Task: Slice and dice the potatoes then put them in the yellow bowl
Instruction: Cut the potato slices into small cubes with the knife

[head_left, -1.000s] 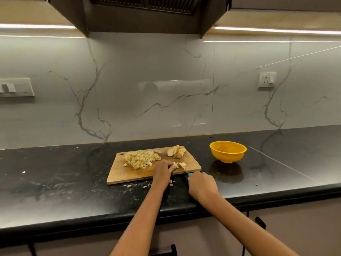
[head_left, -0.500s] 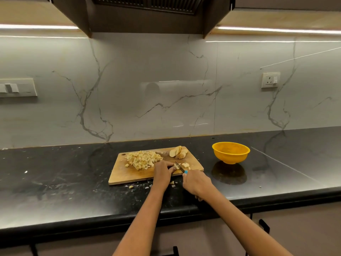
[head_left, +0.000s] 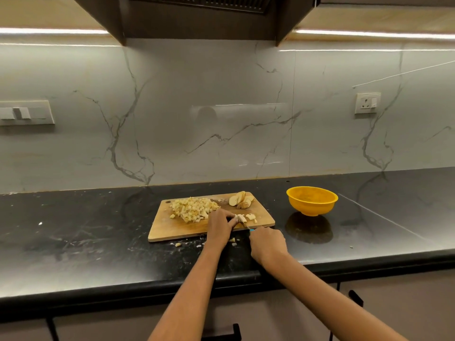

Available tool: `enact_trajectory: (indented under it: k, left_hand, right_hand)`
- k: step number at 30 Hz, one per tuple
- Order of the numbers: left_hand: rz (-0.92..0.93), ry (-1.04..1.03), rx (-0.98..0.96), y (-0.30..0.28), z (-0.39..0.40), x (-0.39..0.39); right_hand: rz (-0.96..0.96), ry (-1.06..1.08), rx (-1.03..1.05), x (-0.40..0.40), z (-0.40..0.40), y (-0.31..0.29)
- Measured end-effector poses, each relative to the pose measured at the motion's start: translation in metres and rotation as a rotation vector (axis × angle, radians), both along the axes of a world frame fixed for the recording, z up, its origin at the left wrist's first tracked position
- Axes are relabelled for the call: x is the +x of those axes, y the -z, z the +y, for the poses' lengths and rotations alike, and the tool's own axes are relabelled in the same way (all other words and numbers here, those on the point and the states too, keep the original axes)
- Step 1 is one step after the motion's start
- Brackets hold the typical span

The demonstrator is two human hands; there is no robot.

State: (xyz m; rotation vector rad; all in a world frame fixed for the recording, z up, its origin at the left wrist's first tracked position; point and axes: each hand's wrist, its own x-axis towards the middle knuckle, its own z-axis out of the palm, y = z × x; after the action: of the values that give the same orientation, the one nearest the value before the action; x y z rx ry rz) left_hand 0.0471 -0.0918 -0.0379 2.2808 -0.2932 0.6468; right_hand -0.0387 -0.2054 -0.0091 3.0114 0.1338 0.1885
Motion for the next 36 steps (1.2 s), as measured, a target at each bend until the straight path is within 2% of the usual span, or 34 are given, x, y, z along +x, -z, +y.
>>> enact_trajectory:
  k: [3,8,13,18,23,28,31,34,36]
  left_hand:
    - [0.023,-0.012,0.004,0.001,0.000,0.001]
    - [0.044,-0.048,-0.044,0.001,0.002,0.003]
    - [0.022,-0.042,-0.065,0.001,0.003,-0.001]
    - [0.014,-0.048,-0.061,0.002,0.004,0.000]
    - [0.016,-0.026,-0.011,-0.003,0.003,0.000]
    - [-0.025,-0.070,0.024,-0.002,-0.001,-0.004]
    - [-0.032,-0.097,0.043,-0.001,-0.002,-0.002]
    - [-0.027,-0.127,0.036,-0.001,-0.001,0.004]
    - [-0.015,-0.111,0.029,0.000,-0.002,0.009]
  right_hand:
    - [-0.056,0.002,0.029,-0.003,-0.012,0.003]
    - [-0.026,0.121,0.428,0.005,-0.020,-0.002]
    - [0.055,0.058,0.470,0.016,-0.004,0.000]
    - [0.132,0.092,0.509,0.018,-0.004,-0.003]
    - [0.195,0.040,0.485,0.024,0.002,-0.012]
    - [0.247,0.031,0.362,0.031,0.009,-0.013]
    - [0.189,0.015,0.219,0.021,0.002,-0.010]
    - [0.051,0.004,0.068,0.012,-0.003,-0.001]
    - [-0.004,-0.003,0.028,0.018,-0.007,0.001]
